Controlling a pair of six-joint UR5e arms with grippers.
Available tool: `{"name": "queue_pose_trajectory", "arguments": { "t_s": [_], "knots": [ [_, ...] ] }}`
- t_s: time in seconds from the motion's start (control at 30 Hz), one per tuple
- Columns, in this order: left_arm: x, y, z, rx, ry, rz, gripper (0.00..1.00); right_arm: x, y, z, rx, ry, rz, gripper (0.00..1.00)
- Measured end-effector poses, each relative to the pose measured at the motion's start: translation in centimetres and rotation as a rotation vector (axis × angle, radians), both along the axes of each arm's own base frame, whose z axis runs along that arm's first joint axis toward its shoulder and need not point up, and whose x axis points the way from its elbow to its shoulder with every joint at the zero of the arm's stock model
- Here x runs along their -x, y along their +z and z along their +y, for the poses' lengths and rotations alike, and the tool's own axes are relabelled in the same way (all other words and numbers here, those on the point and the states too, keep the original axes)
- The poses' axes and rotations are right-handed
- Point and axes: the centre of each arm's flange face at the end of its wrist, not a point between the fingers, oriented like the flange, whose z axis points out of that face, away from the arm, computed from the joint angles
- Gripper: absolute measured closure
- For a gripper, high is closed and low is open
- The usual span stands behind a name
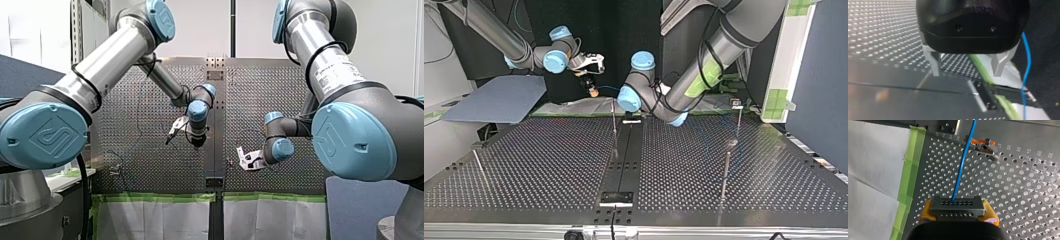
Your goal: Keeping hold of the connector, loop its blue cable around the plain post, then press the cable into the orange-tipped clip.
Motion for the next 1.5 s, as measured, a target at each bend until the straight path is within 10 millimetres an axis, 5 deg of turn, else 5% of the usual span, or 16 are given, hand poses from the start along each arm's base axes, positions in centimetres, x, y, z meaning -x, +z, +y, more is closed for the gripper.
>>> {"name": "queue_pose_trajectory", "arguments": {
  "t_s": [0.97,1.5],
  "knots": [
    [2.5,-1.2,0.8,0.000,-0.081,0.298,0.00,-1.5,0.3,0.2,0.090,0.077,-0.003,1.00],
    [1.8,-0.7,-1.7,0.086,-0.127,0.442,0.00,-1.8,0.1,0.9,0.072,0.092,0.017,1.00]
  ]
}}
